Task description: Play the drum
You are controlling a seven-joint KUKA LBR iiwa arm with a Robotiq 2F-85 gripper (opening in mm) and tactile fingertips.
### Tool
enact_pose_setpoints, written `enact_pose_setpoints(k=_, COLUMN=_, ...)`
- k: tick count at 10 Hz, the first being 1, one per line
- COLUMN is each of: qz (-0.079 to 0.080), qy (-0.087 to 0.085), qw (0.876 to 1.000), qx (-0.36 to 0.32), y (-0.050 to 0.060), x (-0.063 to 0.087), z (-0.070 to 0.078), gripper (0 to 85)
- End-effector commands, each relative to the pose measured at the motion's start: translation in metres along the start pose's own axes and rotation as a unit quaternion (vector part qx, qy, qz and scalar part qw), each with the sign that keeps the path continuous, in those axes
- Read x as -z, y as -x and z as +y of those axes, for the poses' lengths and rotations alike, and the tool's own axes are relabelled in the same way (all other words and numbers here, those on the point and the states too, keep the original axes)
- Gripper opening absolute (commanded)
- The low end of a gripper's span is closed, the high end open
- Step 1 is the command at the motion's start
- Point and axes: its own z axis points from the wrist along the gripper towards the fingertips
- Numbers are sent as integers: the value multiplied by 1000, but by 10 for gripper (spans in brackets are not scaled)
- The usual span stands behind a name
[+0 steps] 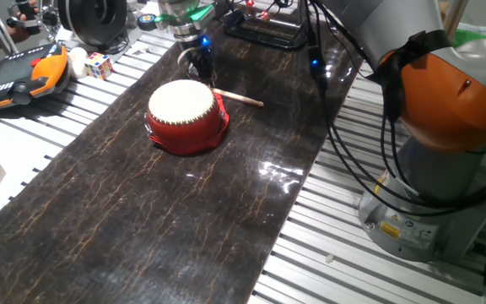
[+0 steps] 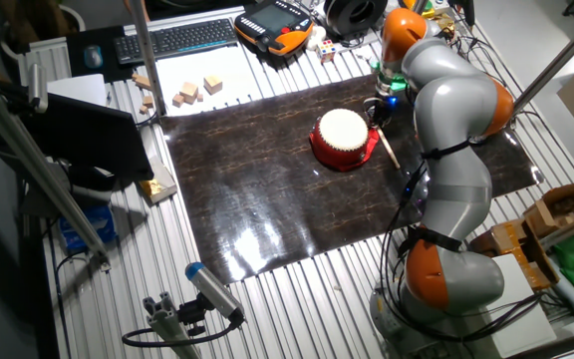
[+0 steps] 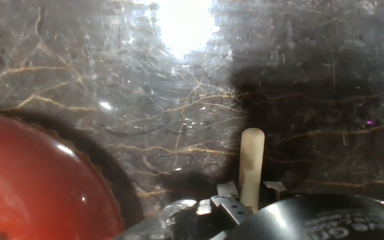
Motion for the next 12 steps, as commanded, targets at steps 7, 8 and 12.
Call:
enact_pose_setpoints(k=7, qz=4, qy=-9, qw=1000, qx=-11, y=-3, x=33, z=0, gripper=37)
enact_pose_setpoints(k=8, qz=5, qy=-6, qw=1000, qx=-16, y=-5, x=43, z=-1, gripper=7)
enact_pose_setpoints(k=12, qz=6, qy=15, qw=998, qx=-67, y=-14, x=83, z=3, gripper=7)
